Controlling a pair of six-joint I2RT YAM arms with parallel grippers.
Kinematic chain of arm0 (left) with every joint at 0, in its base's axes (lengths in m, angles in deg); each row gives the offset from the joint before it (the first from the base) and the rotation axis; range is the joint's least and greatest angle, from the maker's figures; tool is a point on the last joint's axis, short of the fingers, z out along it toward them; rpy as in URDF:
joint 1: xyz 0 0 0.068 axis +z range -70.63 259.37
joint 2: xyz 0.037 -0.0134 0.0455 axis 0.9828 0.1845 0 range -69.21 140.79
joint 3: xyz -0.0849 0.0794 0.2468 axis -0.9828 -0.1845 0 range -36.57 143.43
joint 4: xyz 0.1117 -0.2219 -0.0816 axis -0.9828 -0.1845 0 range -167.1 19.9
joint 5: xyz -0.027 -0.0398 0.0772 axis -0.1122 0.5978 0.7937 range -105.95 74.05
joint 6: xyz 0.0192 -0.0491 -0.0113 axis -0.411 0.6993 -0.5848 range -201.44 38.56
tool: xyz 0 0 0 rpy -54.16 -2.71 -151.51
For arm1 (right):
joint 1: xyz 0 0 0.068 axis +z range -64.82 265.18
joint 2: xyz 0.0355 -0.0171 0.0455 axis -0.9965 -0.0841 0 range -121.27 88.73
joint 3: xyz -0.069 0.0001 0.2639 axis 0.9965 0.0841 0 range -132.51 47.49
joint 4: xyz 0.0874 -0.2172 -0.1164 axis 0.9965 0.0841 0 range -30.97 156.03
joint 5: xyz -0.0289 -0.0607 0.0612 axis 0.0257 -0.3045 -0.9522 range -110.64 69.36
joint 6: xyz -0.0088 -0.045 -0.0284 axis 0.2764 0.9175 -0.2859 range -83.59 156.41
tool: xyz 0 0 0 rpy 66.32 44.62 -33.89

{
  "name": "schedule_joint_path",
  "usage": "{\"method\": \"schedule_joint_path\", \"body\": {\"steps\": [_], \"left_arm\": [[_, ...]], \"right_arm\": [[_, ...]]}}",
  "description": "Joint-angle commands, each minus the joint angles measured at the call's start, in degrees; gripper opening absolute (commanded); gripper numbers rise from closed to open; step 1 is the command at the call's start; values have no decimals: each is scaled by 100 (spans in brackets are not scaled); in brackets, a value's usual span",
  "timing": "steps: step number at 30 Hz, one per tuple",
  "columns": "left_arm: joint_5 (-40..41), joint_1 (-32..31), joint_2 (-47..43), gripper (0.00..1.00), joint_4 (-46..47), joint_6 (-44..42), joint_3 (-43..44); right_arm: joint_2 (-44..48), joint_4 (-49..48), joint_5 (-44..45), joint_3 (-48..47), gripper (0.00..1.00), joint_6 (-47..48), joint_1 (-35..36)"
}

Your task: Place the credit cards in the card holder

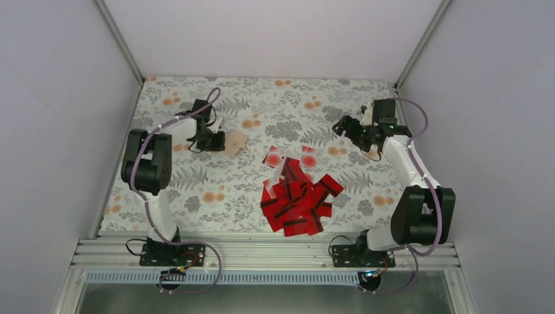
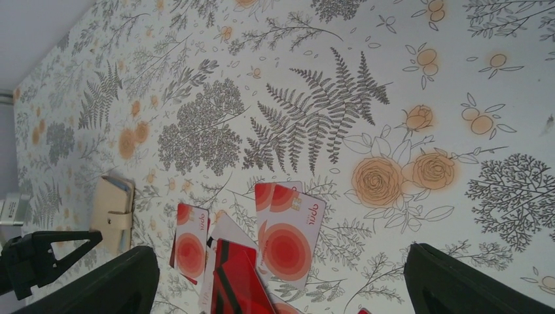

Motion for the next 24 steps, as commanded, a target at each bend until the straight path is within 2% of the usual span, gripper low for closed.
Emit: {"method": "schedule_joint_path", "body": {"steps": [1, 12, 17, 19, 24], "left_arm": [[-502, -68, -353, 2, 188, 297, -215], [-1651, -77, -1976, 2, 561, 1018, -888], [-2071, -80, -2671, 2, 524, 1275, -1059], [-2277, -83, -2958, 2, 516, 1360, -1095], [-2592, -86, -3491, 2, 445, 1581, -1057]], "right_arm": [[-28, 82, -291, -76, 94, -17, 68], [380, -352, -1078, -111, 94, -692, 833], [612, -1286, -1835, -18, 96, -1273, 1366], [589, -1635, -2177, -117, 98, -1485, 1638], [297, -1749, -2255, -635, 99, -1561, 2180]]}}
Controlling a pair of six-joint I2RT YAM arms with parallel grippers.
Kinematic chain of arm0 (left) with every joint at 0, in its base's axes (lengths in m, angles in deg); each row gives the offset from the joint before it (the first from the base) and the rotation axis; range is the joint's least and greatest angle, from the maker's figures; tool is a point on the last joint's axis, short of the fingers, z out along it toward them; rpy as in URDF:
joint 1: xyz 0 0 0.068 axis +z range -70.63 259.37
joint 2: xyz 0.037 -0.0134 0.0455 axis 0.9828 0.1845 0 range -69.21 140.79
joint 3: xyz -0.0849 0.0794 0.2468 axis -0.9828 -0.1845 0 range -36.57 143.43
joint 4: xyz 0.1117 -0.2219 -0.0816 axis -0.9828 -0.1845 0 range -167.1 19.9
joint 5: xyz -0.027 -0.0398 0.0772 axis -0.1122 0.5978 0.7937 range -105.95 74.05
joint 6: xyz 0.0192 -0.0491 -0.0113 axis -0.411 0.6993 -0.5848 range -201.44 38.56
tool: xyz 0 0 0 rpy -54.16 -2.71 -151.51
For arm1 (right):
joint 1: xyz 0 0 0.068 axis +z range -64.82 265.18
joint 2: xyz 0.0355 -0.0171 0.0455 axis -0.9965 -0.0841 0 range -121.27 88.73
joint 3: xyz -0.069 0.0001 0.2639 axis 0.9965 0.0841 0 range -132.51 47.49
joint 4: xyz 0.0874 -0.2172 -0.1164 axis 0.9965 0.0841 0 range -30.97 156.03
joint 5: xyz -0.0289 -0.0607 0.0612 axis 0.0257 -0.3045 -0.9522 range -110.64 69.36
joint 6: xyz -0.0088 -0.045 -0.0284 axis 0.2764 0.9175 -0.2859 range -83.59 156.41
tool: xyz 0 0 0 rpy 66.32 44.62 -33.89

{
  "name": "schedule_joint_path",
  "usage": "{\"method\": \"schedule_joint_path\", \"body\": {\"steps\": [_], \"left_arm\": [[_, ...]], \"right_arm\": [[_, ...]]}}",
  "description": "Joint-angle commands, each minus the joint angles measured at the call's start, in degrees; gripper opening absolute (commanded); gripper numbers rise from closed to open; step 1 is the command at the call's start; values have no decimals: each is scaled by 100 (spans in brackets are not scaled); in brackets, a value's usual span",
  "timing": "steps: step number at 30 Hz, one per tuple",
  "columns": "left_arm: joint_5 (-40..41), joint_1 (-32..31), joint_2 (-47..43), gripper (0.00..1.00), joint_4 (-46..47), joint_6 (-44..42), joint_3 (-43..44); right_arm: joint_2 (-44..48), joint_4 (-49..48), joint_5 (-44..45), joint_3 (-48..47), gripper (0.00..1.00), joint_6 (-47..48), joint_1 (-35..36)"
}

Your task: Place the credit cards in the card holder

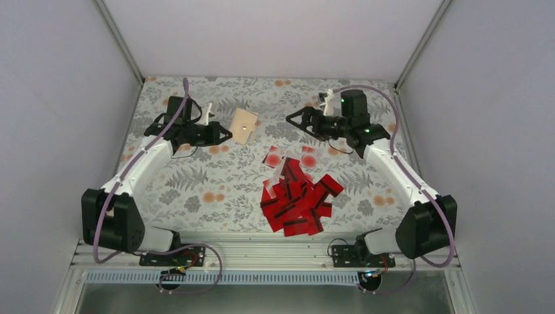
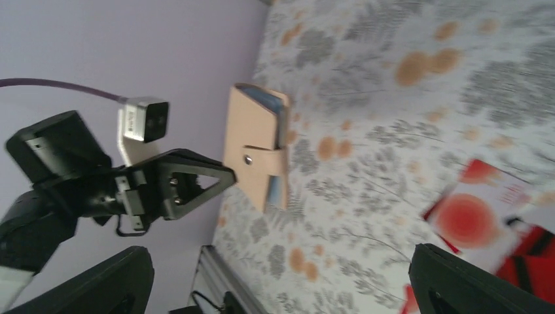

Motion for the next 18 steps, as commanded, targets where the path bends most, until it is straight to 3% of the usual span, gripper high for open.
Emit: {"method": "schedule_joint_path", "body": {"steps": [1, 10, 18], "left_arm": [[-639, -18, -488, 2, 43, 398, 71], [-1064, -84, -835, 2, -177, 1011, 690], [-943, -223, -906, 2, -259, 1400, 958]], "right_arm": [[-232, -496, -465, -527, 99, -312, 418], [-1027, -654, -992, -1415, 92, -290, 940], [-1454, -1199, -1207, -1706, 75, -786, 1003]]}}
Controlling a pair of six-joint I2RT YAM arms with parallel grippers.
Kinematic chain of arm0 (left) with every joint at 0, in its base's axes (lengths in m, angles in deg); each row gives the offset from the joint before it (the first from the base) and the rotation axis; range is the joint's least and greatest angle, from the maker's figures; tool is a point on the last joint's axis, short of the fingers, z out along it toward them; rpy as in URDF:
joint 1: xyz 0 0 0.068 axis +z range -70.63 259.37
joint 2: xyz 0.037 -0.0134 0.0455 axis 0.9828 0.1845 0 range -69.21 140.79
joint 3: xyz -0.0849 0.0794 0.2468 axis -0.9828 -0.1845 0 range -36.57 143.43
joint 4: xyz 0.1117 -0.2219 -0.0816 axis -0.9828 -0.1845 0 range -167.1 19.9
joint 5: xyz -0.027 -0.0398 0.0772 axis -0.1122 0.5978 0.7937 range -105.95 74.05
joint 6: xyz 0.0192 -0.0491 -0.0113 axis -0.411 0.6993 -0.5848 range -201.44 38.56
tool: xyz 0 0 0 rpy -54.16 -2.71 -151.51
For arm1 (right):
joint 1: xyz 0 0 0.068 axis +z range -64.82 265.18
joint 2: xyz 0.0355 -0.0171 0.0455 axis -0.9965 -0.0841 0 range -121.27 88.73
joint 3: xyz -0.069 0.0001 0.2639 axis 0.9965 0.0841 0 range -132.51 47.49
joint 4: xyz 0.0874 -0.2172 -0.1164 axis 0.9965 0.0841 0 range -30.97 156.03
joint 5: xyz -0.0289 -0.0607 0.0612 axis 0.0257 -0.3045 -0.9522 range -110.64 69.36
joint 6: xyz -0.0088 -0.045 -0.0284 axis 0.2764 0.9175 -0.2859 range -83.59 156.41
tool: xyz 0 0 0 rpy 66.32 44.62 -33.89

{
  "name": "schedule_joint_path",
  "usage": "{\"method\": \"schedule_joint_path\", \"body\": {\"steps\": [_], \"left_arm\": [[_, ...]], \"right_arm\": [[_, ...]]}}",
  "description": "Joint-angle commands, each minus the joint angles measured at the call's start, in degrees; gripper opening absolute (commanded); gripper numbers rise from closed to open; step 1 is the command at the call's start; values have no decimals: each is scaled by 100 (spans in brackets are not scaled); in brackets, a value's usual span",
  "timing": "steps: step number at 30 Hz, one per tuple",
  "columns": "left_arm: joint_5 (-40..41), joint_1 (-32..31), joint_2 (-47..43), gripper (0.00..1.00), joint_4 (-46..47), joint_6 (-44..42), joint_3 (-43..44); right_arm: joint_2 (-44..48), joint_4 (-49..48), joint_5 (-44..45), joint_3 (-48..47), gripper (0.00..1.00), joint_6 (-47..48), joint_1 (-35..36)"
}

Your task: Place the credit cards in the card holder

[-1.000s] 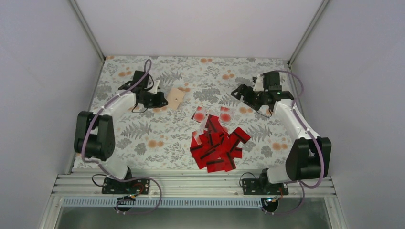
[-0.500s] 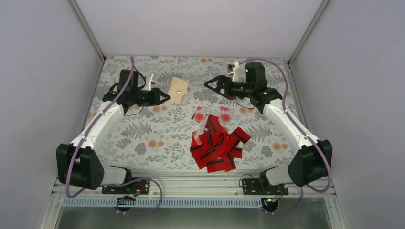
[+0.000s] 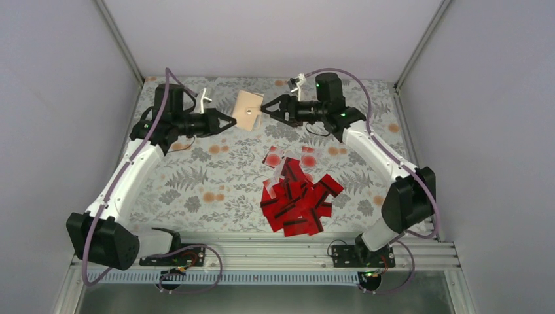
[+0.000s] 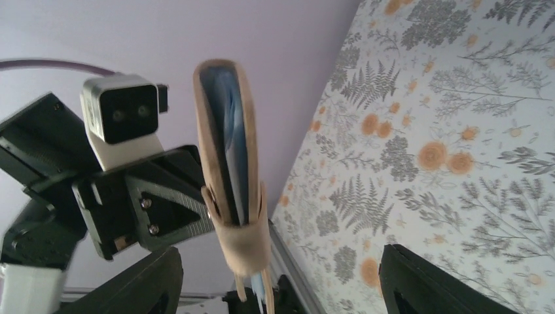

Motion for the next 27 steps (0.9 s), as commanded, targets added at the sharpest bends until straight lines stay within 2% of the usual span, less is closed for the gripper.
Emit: {"method": "schedule_joint_path", "body": {"steps": [1, 3, 7, 9, 15, 17, 18, 20, 21, 22, 23, 27], "left_arm": [[-76, -122, -126, 3, -52, 408, 217], [-39, -198, -107, 3, -58, 443, 292], [22, -334, -56, 3, -100, 470, 402], [58, -384, -34, 3, -123, 487, 453], [195, -486, -1, 3, -211, 488, 505], [218, -493, 6, 6, -229, 468, 504], [228, -495, 6, 11, -250, 428, 515], [305, -502, 47, 40, -496, 208, 662], [399, -490, 75, 59, -656, 37, 788], [430, -492, 87, 87, -806, -145, 900], [436, -493, 81, 98, -937, -352, 1018], [-19, -474, -116, 100, -982, -913, 1125]], "right_arm": [[-198, -440, -369, -335, 72, -295, 80], [-307, -509, -459, -468, 62, -290, 105], [-358, -804, -573, -543, 53, -401, 118], [-384, -873, -609, -594, 42, -431, 122], [-541, -891, -620, -738, 19, -472, 127], [-602, -888, -666, -804, 6, -470, 128], [-620, -845, -706, -846, 4, -435, 126], [-652, -668, -820, -966, 4, -259, 125], [-646, -486, -858, -1014, 4, -147, 123], [-630, -373, -893, -1034, 4, -39, 117], [-603, -318, -945, -1029, 4, 26, 118], [-480, -484, -1431, -883, 4, 37, 114]]}}
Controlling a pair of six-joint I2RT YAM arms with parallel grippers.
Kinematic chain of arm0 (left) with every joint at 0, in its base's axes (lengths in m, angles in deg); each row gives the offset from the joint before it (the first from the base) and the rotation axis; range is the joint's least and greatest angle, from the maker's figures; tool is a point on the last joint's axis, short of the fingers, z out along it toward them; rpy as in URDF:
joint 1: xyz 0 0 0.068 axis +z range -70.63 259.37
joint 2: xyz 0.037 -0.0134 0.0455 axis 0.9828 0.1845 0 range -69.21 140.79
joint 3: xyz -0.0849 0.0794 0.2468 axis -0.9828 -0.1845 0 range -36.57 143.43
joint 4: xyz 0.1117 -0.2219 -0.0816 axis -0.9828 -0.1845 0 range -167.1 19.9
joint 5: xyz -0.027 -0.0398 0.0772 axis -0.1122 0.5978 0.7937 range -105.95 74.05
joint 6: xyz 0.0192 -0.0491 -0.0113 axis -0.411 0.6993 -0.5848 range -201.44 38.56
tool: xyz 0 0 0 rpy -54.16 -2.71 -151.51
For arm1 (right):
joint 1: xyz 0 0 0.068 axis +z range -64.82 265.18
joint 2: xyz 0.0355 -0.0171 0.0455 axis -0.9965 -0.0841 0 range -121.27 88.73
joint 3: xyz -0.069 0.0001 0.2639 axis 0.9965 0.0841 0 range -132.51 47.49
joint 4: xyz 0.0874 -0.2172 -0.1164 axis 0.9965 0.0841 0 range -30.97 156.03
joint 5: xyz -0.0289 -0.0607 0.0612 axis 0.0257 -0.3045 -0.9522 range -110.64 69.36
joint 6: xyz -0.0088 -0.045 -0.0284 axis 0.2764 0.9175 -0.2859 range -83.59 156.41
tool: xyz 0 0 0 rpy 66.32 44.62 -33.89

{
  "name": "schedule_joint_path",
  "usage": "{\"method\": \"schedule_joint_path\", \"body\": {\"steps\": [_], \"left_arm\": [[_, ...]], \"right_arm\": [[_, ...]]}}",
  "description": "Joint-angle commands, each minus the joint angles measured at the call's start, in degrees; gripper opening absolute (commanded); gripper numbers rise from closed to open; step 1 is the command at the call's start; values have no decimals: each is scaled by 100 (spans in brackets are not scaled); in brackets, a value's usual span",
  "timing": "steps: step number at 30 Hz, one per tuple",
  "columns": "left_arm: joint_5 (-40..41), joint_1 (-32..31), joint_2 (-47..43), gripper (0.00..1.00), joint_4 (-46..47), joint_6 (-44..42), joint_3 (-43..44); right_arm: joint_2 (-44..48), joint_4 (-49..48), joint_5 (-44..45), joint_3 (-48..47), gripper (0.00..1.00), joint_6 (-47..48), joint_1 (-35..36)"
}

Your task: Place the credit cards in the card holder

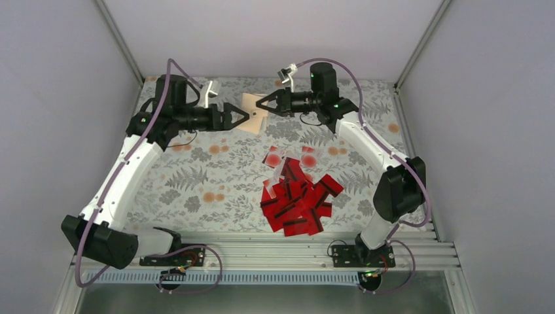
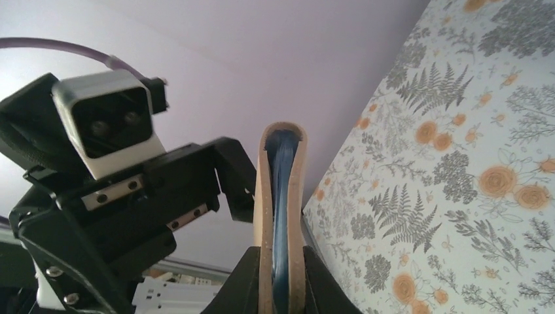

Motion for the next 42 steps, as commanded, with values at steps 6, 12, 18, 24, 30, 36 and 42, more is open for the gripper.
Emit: {"method": "schedule_joint_path", "body": {"steps": [6, 12, 18, 24, 30, 36, 42], "left_arm": [[-1284, 89, -792, 100, 826, -621, -398], [-1528, 439, -1229, 74, 1704, -193, -993], [-2239, 503, -1388, 59, 2653, 212, -1468], [-2679, 483, -1297, 48, 3334, 522, -1578], [-2701, 287, -1054, 42, 3577, 618, -1501], [-2576, 90, -841, 32, 3765, 691, -1504], [-2490, -30, -745, 18, 4373, 1002, -1639]], "right_arm": [[132, 51, -1707, -278, 4, 382, 37], [132, 222, -2327, -623, 4, 661, 17], [45, 524, -2699, -973, 4, 905, 23], [-35, 585, -2790, -1129, 4, 966, 48], [-156, 620, -2822, -1292, 4, 1017, 133], [-273, 638, -2861, -1486, 4, 1058, 202], [-378, 644, -2908, -1683, 4, 1060, 309]]}}
